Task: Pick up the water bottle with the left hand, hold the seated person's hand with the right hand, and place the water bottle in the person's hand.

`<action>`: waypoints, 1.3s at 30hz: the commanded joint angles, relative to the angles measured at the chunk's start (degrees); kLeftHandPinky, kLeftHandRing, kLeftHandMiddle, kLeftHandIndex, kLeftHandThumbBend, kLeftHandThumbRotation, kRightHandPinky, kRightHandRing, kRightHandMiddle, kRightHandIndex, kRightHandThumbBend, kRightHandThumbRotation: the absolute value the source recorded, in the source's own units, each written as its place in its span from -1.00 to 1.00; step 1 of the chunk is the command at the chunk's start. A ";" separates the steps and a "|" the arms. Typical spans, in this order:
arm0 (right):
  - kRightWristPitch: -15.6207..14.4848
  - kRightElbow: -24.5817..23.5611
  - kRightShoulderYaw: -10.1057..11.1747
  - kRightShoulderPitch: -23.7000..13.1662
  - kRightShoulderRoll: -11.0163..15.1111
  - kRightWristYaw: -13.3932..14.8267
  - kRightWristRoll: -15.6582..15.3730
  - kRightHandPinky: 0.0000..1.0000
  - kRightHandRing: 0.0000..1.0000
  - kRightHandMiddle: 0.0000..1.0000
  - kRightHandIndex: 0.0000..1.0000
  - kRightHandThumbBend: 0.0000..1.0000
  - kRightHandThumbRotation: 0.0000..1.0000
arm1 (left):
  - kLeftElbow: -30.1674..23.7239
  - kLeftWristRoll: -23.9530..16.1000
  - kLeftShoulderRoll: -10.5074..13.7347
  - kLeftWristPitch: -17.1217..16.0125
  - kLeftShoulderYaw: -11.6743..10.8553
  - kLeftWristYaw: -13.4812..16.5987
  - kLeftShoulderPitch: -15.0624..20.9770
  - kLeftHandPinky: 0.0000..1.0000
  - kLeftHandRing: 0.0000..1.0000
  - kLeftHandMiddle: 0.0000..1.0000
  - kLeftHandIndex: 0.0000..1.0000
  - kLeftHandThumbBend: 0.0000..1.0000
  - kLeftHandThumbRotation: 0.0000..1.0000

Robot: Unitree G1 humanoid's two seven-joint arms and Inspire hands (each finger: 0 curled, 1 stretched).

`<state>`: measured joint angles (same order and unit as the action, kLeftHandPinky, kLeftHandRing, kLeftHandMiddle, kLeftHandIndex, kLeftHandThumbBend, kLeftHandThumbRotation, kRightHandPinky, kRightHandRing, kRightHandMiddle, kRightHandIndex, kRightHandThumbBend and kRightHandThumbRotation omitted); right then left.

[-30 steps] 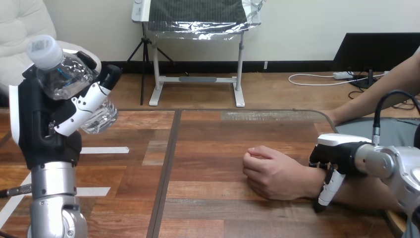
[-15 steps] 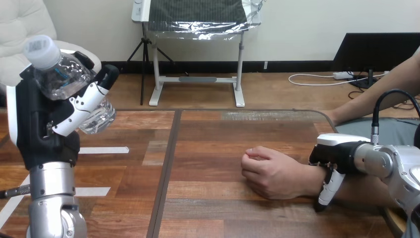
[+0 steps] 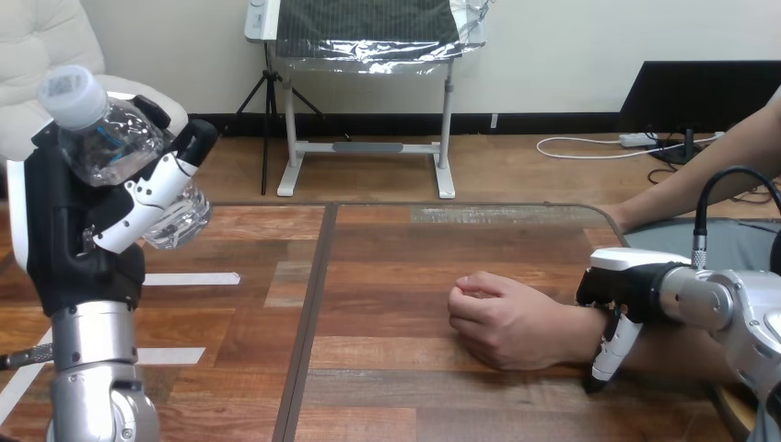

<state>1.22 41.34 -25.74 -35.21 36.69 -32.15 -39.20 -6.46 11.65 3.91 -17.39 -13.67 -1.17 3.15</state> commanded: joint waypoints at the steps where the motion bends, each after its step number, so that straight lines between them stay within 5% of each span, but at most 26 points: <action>1: -0.34 2.24 -2.24 8.34 0.03 -3.74 0.95 -0.40 -0.10 0.08 0.03 0.63 -0.92 | -0.87 0.38 0.39 -0.94 0.25 -0.29 3.94 -0.78 -0.66 -0.51 -0.34 0.25 -1.00; 10: -0.64 -0.38 0.22 8.98 0.79 -3.63 3.46 -0.38 -0.10 0.07 0.06 0.61 -0.96 | -0.40 0.44 0.48 -1.17 0.28 -0.57 4.09 -0.78 -0.67 -0.51 -0.34 0.23 -1.00; 20: -0.43 -3.99 3.01 9.43 2.03 -3.07 6.06 -0.66 -0.48 -0.32 -0.25 0.63 -0.92 | 0.21 0.65 0.56 -1.26 0.45 -1.19 4.22 -0.78 -0.66 -0.51 -0.34 0.19 -1.00; 39: 3.15 -10.28 8.23 9.83 5.83 -2.61 10.64 -0.72 -0.58 -0.44 -0.42 0.61 -0.82 | 1.72 0.54 0.44 -1.23 0.65 -1.90 4.72 -0.77 -0.65 -0.50 -0.35 0.23 -1.00</action>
<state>3.41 31.66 -19.63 -26.89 41.10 -34.30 -31.08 -5.35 11.86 3.90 -17.40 -13.54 -2.51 3.36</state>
